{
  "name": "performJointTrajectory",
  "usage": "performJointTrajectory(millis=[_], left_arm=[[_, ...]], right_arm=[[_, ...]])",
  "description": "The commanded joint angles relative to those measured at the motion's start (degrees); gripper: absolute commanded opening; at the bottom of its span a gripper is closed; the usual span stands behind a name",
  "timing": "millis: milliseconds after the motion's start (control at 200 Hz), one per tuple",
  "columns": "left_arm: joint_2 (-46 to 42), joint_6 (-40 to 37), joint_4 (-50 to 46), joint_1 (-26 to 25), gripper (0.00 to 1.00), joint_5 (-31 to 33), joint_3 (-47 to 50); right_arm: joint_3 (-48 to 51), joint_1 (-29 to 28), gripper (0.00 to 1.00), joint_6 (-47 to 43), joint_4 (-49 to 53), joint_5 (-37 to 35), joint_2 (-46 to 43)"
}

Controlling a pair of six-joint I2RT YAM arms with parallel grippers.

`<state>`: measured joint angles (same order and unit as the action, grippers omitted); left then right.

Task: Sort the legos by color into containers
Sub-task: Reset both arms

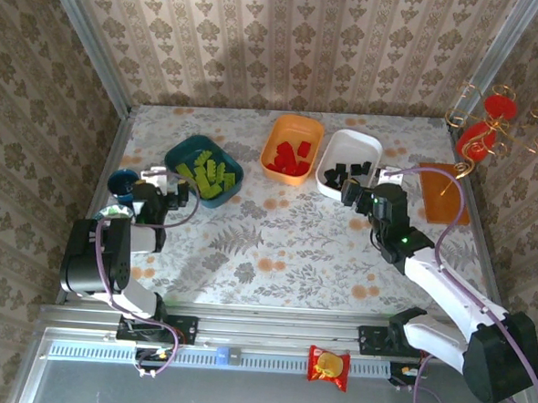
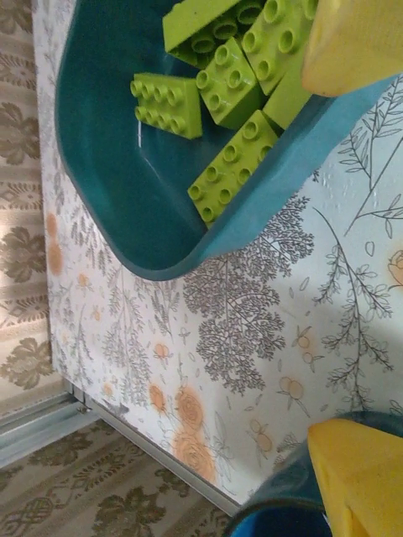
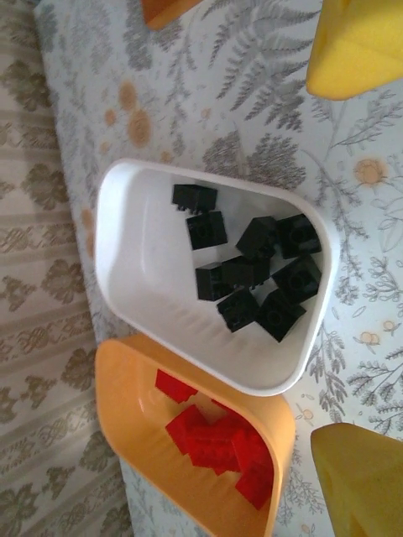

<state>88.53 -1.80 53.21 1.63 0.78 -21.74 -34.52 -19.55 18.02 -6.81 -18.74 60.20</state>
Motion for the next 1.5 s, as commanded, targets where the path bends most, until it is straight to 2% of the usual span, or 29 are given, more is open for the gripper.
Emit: performJointTrajectory(millis=[0, 75, 110, 275, 380, 415, 495, 630, 770, 900, 955, 1495], left_arm=[[0.48, 0.81, 2.74, 0.28, 1.00, -2.24, 1.24], [0.79, 0.33, 3.48, -3.40, 1.00, 10.34, 1.26], [0.90, -0.36, 3.61, -4.56, 1.00, 12.63, 1.11], [1.03, -1.92, 3.15, -5.23, 1.00, 10.62, 0.74], [1.04, -2.24, 2.94, -5.24, 1.00, 9.90, 0.64], [1.03, -2.24, 2.87, -5.22, 1.00, 9.88, 0.60], [1.06, -2.23, 2.94, -5.23, 1.00, 9.92, 0.64], [1.03, -2.24, 2.89, -5.23, 1.00, 9.89, 0.64], [1.10, -2.20, 2.89, -5.21, 1.00, 9.90, 0.64], [1.06, -2.24, 2.95, -5.21, 1.00, 9.95, 0.64], [1.08, -2.21, 2.93, -5.23, 1.00, 9.90, 0.58], [1.11, -2.14, 2.60, -5.12, 1.00, 9.75, 0.45]], right_arm=[[3.41, 0.98, 1.00, -6.56, -8.62, 4.38, -0.34], [5.31, 3.01, 1.00, -6.90, -12.47, 3.15, -0.78], [5.92, 4.70, 1.00, -7.52, -13.53, 3.36, -0.75], [8.40, 12.35, 1.00, -10.12, -21.06, 5.70, 3.94], [8.47, 13.75, 1.00, -12.38, -27.17, 5.61, 10.90], [6.82, 14.20, 1.00, -13.29, -24.52, 6.32, 11.24], [7.65, 14.98, 1.00, -16.07, -30.29, 6.13, 12.67], [7.59, 17.28, 1.00, -14.66, -25.99, 5.58, 13.92], [11.63, 19.65, 1.00, -12.12, -37.79, 8.45, 21.30], [12.69, 19.56, 1.00, -14.27, -46.44, 13.09, 28.06], [11.88, 19.55, 1.00, -14.08, -42.40, 13.16, 26.76], [11.93, 19.33, 1.00, -14.33, -43.24, 12.51, 27.16]])
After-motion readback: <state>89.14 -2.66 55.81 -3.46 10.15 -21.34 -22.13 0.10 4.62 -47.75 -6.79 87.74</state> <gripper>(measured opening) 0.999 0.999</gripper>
